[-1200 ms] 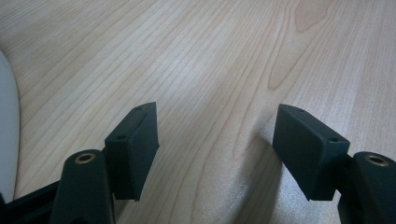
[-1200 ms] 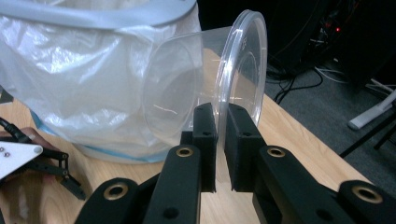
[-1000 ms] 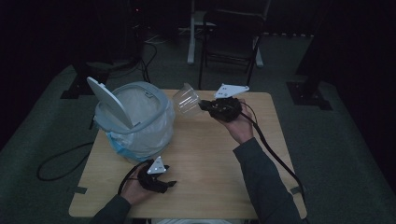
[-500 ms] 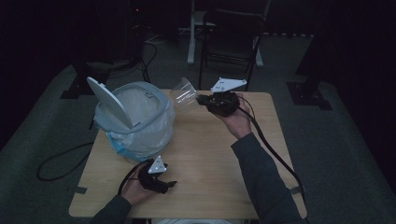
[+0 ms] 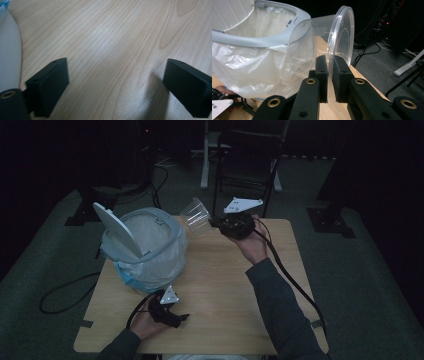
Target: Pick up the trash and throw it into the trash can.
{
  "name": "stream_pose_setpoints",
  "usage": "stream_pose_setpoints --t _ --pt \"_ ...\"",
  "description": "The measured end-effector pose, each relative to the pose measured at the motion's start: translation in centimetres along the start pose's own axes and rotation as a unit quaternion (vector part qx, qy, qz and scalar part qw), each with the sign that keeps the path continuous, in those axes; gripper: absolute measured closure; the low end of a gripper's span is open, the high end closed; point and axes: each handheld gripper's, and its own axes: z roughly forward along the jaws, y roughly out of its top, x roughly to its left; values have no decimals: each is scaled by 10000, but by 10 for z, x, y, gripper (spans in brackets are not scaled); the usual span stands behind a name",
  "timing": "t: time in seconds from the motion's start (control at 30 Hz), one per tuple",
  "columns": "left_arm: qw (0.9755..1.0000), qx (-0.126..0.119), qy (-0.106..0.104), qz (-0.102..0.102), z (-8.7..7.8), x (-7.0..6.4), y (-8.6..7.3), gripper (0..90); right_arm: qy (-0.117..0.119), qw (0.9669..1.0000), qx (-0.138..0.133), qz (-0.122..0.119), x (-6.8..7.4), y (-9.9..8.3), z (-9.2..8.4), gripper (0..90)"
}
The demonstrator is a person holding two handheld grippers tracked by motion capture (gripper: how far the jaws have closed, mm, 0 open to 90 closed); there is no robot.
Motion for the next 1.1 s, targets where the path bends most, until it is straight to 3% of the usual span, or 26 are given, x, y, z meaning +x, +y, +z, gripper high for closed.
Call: stream_pose_setpoints --t 0.03,1.1 --pt "10000 44 -3 -22 0 0 0 22 -10 10000 -3 3 0 1 0 832" --pt "10000 35 -60 24 1 0 0 21 -58 9998 -163 -16 -2 34 10 832"
